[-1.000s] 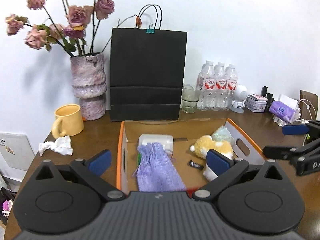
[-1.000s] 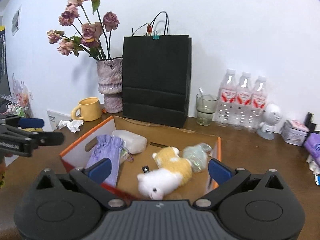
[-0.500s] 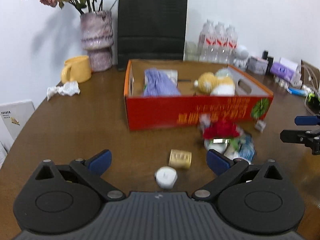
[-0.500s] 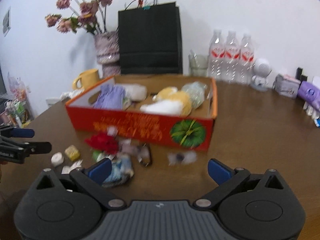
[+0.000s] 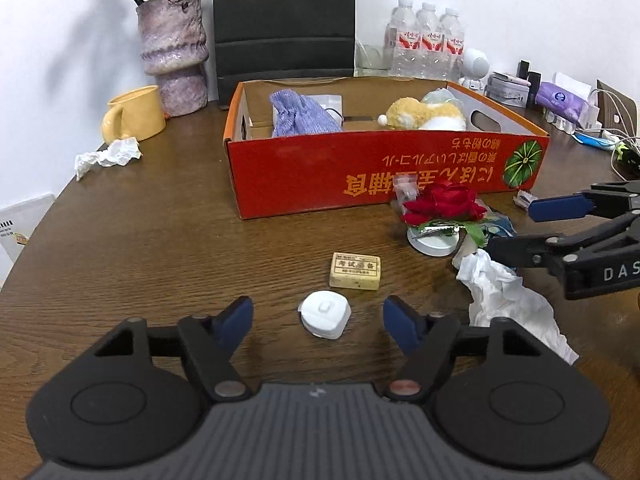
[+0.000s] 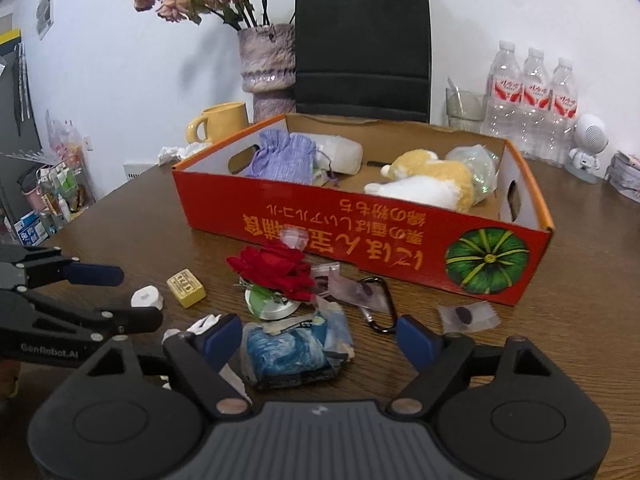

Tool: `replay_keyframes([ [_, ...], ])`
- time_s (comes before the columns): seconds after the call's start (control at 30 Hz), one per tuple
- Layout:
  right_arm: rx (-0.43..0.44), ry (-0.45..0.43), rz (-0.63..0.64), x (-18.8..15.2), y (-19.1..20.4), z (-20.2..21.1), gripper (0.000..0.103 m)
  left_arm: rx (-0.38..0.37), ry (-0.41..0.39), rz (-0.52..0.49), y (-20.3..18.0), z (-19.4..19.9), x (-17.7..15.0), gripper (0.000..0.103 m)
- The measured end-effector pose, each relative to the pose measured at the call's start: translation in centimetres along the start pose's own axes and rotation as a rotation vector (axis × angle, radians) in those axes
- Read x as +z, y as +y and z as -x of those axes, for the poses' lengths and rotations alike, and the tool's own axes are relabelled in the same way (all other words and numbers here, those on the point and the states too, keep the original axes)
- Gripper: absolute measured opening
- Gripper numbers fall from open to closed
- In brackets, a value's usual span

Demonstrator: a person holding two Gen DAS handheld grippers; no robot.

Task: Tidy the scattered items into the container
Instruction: 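Grasp the blue packet with the right tool while the left grasps the white round object, then drop the blue packet and white round object into the box, withdraw both tools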

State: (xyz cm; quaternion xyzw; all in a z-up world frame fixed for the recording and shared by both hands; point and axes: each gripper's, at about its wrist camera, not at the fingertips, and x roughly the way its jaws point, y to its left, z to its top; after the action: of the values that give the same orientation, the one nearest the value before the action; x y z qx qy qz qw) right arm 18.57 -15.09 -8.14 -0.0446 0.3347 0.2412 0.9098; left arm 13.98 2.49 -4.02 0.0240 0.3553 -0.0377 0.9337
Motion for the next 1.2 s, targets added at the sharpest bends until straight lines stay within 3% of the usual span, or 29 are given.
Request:
replay_keyframes([
  [0.17,0.009,0.03,0.008,-0.3,0.2,-0.8,0.068,-0.005,-0.001,-0.001,0.0,-0.5,0.0,0.058],
  [0.33,0.022,0.038,0.017,-0.7,0.4,-0.8,0.049,-0.035,-0.015,-0.032,-0.8,-0.3,0.0,0.029],
  [0.47,0.028,0.037,0.014,-0.8,0.3,-0.6,0.036,-0.03,-0.021,-0.037,-1.0,-0.3,-0.2,0.029],
  [0.6,0.036,0.027,-0.001,-0.9,0.1,-0.2,0.031,-0.031,-0.022,-0.029,-0.9,-0.2,-0.2,0.029],
  [0.87,0.034,0.004,-0.029,-1.2,-0.9,1.2,0.029,-0.033,-0.053,-0.005,-0.7,1.2,-0.1,0.028],
  [1.03,0.034,-0.05,-0.051,-0.6,-2.0,3.4,0.029,-0.043,-0.137,0.0,-0.6,3.8,1.5,0.028],
  [1.2,0.03,-0.138,-0.06,2.2,-3.7,6.0,0.029,-0.063,-0.22,-0.001,0.0,5.5,4.8,0.028],
])
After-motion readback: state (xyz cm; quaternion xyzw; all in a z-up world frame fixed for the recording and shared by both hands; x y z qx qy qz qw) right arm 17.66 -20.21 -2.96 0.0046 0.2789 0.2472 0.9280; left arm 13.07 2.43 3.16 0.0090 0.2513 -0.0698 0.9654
